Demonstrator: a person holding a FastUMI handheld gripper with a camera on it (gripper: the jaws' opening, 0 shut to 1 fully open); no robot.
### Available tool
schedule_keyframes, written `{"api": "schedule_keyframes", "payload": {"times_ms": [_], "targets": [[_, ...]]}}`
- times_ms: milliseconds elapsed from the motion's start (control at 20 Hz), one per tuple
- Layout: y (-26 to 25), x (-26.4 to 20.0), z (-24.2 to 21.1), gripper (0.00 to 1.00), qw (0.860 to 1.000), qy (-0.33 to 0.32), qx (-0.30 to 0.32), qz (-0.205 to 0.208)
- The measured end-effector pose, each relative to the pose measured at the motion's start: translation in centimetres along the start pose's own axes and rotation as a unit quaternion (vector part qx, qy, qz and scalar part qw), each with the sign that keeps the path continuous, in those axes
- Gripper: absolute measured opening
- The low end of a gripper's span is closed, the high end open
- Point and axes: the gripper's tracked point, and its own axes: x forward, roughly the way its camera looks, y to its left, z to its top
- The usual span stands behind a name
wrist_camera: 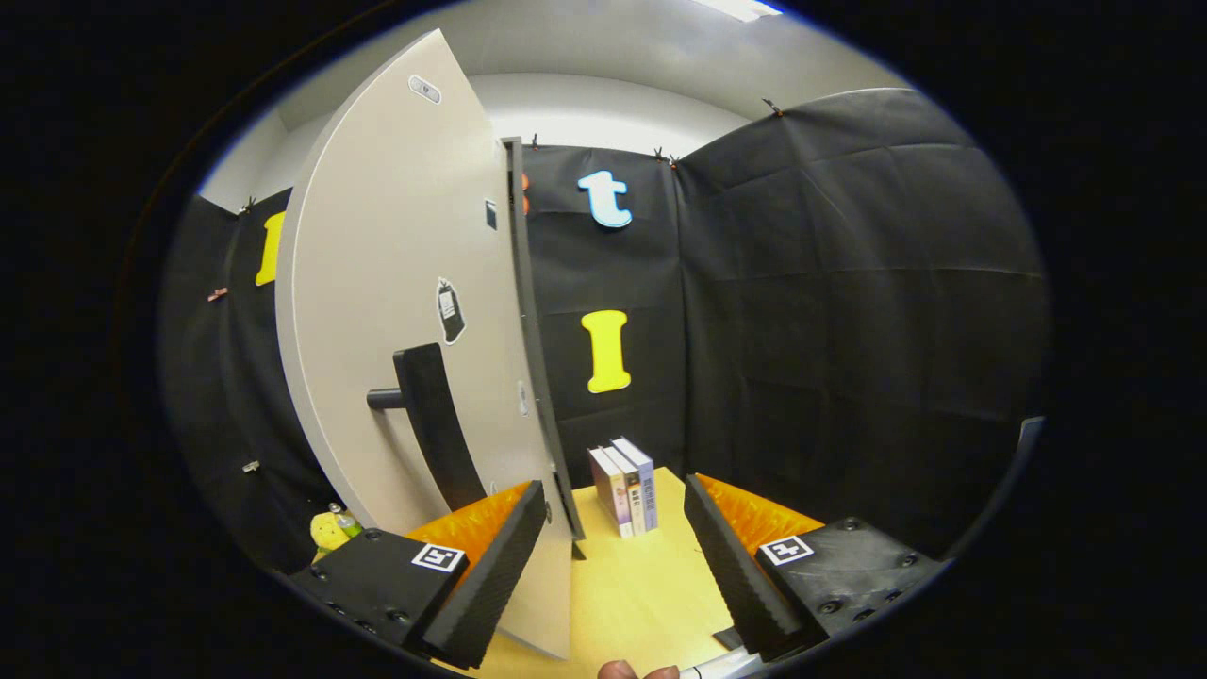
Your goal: Open the shoe cabinet door, grab the shoes and put them into the shoe cabinet, then close the shoe cabinet door.
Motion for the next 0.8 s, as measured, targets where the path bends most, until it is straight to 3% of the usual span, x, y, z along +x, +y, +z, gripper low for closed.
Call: {"api": "schedule_keyframes", "payload": {"times_ms": [500,800], "targets": [[14.1,1.8,-2.0,0.98,0.993,0.024,-0.018,0.113],[17.9,2.3,-1.1,0.98,0.99,0.013,-0.024,0.137]]}}
